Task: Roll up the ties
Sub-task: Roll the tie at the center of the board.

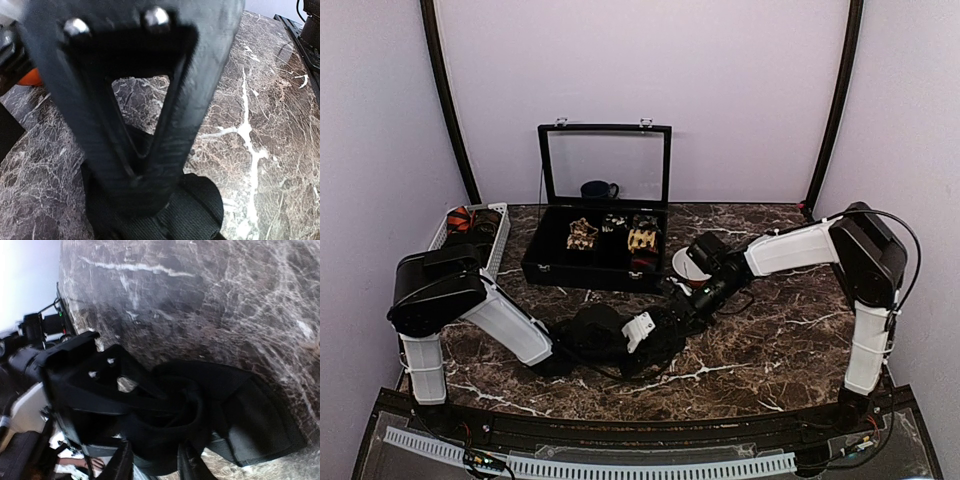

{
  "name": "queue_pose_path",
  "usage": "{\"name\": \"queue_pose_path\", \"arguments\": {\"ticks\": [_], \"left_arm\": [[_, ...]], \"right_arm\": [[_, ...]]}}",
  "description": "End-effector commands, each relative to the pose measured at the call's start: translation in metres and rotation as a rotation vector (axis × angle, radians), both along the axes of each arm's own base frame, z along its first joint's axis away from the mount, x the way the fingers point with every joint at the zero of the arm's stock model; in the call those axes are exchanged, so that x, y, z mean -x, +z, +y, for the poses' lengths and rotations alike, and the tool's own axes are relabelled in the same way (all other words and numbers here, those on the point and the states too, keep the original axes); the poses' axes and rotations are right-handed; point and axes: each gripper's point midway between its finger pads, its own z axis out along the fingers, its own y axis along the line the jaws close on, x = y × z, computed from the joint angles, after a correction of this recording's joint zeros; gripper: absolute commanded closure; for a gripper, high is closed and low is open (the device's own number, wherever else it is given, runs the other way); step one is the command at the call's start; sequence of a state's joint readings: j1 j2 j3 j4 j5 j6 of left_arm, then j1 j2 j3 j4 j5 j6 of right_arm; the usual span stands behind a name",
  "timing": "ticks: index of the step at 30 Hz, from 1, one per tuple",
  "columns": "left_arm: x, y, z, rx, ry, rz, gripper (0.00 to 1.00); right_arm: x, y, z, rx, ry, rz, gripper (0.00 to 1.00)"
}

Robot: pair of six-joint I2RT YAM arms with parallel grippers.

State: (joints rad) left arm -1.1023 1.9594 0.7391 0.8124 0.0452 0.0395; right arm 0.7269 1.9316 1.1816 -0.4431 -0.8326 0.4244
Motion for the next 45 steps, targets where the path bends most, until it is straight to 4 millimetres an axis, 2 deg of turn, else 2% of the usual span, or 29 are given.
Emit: {"name": "queue_pose_path", "arguments": {"ticks": [1,4,8,13,18,19,22,26,28,33,37,40,45], "left_arm": [[0.005,-0.020,0.010,-0.080,0.007,0.065,0.61],[0.005,-0.017,0.007,-0.072,0.000,0.065,0.58],[0.003,-0.005,0.005,-0.035,0.003,0.055,0.42],[-0.001,0.007,-0.001,-0.001,0.004,0.023,0.28],[-0.007,0.012,-0.005,0.016,0.017,0.005,0.26],[-0.007,0.010,-0.007,0.011,0.012,0.007,0.29],[-0.010,-0.001,-0.012,-0.028,0.012,0.020,0.50],[-0.009,-0.016,-0.009,-0.074,0.016,0.045,0.63],[-0.007,-0.021,-0.005,-0.089,0.019,0.054,0.64],[-0.005,-0.028,0.002,-0.125,0.022,0.063,0.65],[-0.005,-0.030,0.002,-0.141,0.025,0.067,0.65],[-0.005,-0.032,0.004,-0.149,0.029,0.071,0.65],[-0.006,-0.032,0.004,-0.150,0.035,0.074,0.65]], "right_arm": [[0.003,-0.021,-0.004,0.046,0.041,-0.002,0.81],[-0.003,-0.031,-0.009,0.084,0.050,-0.026,0.99],[-0.014,-0.039,-0.018,0.099,0.023,-0.036,1.00],[-0.022,-0.049,-0.033,0.128,-0.001,-0.037,1.00],[-0.029,-0.056,-0.042,0.149,-0.026,-0.035,1.00],[-0.029,-0.057,-0.042,0.149,-0.025,-0.034,1.00],[-0.032,-0.048,-0.039,0.129,-0.026,-0.041,1.00],[-0.034,-0.025,-0.035,0.089,-0.033,-0.061,1.00],[-0.033,-0.017,-0.035,0.081,-0.030,-0.064,0.94],[-0.032,0.007,-0.033,0.037,-0.051,-0.067,0.66],[-0.026,0.031,-0.020,-0.058,-0.058,-0.021,0.47],[-0.014,0.033,-0.013,-0.068,-0.022,0.003,0.45],[0.002,0.012,-0.014,-0.018,0.017,0.029,0.48]]}}
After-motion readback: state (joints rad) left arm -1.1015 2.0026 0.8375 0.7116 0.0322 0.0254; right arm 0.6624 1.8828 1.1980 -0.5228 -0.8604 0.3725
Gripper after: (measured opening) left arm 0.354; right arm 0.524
